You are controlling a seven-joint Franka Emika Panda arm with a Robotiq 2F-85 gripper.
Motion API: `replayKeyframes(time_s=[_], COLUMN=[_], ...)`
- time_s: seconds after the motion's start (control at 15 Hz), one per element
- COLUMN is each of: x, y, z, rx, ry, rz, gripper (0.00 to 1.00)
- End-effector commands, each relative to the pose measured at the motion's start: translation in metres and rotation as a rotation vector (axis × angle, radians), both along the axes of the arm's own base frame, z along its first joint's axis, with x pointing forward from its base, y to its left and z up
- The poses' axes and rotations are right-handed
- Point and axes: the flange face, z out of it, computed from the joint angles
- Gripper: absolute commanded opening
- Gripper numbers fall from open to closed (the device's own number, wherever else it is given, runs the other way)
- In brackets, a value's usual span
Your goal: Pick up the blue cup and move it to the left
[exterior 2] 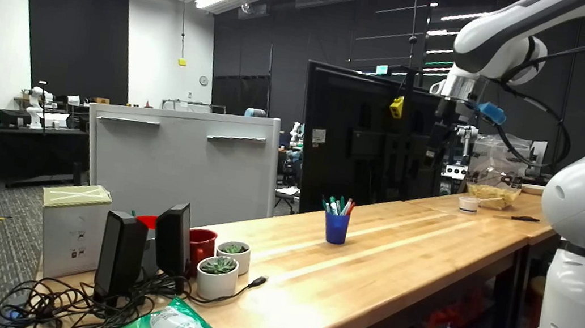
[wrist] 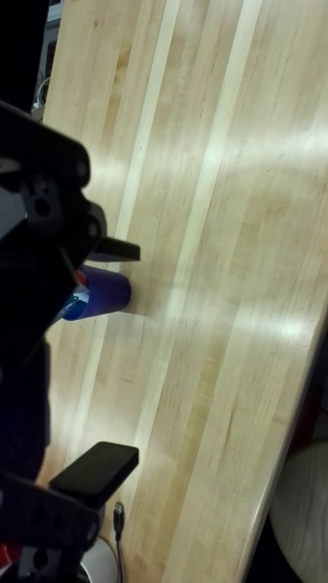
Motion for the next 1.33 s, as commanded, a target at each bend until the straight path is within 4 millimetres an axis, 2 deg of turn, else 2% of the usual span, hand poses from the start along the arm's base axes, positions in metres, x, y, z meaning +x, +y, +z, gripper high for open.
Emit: replayKeyframes(time_s=[0.0,0.27,0.33,0.73,1.0,1.27], x=[0.005,0.010,0.024,0.055,0.069,0.073], y=[0.002,0.010,0.001,-0.006,0.003,0.010], z=[-0.035,-0.077,-0.075,-0.120,-0.161,-0.196], rx=[0.076,0.119,0.115,0.116,0.162,0.210], ry=[-0.082,-0.184,-0.210,-0.360,-0.355,-0.327], rz=[0.044,0.086,0.088,0.049,0.060,0.073], gripper=[1.00,1.00,1.00,1.00,1.00,1.00])
